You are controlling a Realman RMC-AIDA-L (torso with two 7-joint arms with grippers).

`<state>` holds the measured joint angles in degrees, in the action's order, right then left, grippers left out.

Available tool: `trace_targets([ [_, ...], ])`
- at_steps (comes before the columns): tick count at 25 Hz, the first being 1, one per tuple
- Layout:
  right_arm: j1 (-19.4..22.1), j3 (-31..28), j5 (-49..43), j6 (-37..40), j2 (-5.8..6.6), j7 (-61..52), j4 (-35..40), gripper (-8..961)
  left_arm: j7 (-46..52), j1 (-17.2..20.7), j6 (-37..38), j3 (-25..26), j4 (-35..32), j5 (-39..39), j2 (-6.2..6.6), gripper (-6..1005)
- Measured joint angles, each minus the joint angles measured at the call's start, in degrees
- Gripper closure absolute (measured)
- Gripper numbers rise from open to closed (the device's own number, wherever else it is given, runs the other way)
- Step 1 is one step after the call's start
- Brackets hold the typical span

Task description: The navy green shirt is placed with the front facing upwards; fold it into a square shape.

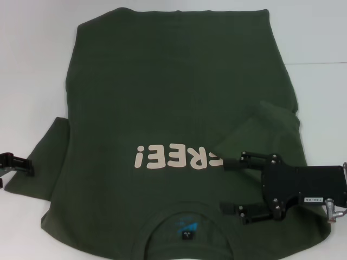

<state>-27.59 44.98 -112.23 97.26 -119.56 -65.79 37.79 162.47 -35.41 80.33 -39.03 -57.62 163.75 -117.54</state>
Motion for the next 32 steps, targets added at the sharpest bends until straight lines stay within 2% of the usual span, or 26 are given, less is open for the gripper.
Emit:
trace_targets([
  [32,-0.36,0.01,0.0,-0.5,0.04,-0.03,0.0,8,-0.04,-0.31,0.07,-1.49,0.95,0.08,0.37,171],
])
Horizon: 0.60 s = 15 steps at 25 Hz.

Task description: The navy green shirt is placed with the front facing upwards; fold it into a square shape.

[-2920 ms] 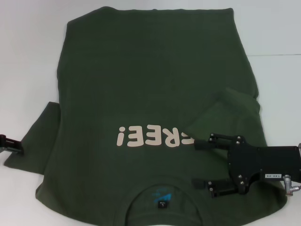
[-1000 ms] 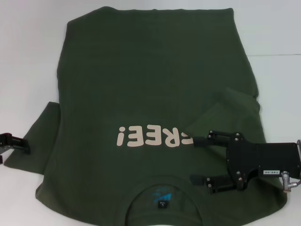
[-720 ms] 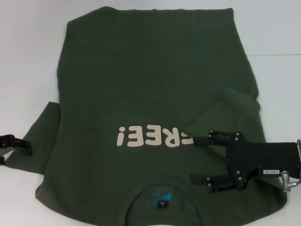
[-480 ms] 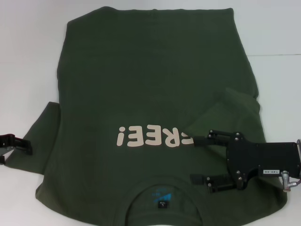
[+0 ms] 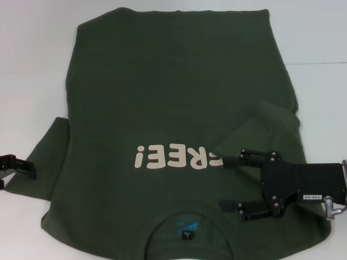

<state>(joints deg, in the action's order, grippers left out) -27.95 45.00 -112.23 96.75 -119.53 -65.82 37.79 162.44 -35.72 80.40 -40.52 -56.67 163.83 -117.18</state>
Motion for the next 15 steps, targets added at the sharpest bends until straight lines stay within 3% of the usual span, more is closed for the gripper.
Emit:
trace_targets([
  [15,-0.27,0.0,0.0,-0.02,0.0,0.0,0.09,9,-0.03,-0.02,0.11,-0.12,0.0,0.0,0.14,172],
])
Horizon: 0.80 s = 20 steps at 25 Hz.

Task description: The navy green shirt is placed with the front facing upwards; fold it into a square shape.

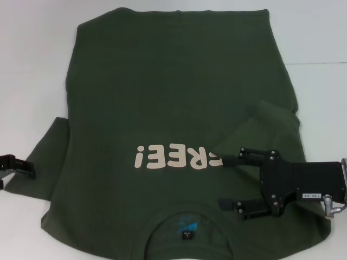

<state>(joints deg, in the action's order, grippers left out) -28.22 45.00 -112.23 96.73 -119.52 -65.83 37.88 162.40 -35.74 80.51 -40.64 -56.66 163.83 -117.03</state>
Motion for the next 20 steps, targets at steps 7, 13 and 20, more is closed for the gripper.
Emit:
trace_targets([
  [7,0.01,0.0,0.0,-0.06,-0.01,0.0,0.0,9,0.2,-0.1,0.31,-0.67,0.22,0.0,-0.02,172],
  [13,0.0,0.0,0.0,-0.06,-0.01,0.0,0.0,8,0.33,-0.12,0.37,-0.77,0.24,0.0,-0.07,172],
  [20,0.12,0.0,0.0,-0.06,-0.01,0.0,0.0,8,0.35,-0.15,0.39,-0.75,0.32,-0.05,-0.28,172],
])
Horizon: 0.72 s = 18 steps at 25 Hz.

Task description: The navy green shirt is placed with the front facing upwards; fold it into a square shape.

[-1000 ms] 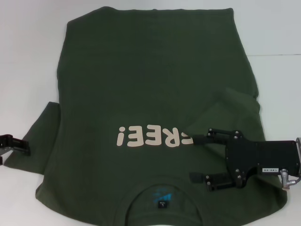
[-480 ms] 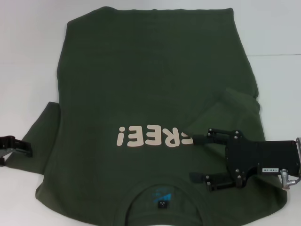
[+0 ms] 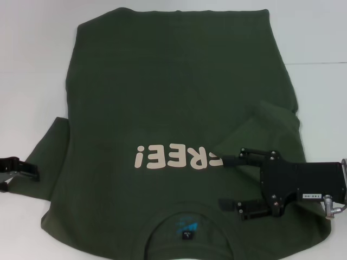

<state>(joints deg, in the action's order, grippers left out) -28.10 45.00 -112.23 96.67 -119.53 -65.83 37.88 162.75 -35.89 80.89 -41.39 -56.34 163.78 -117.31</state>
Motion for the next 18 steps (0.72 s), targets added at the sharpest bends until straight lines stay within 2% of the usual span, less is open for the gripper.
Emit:
trace_targets([
  [13,0.35,0.0,0.0,0.0,0.0,0.0,0.0,9,-0.39,-1.03,0.16,-0.01,0.65,-0.13,-0.46,172],
  [18,0.48,0.0,0.0,0.0,0.0,0.0,0.0,8,-0.32,-0.62,0.56,0.19,0.25,0.01,0.04,172],
])
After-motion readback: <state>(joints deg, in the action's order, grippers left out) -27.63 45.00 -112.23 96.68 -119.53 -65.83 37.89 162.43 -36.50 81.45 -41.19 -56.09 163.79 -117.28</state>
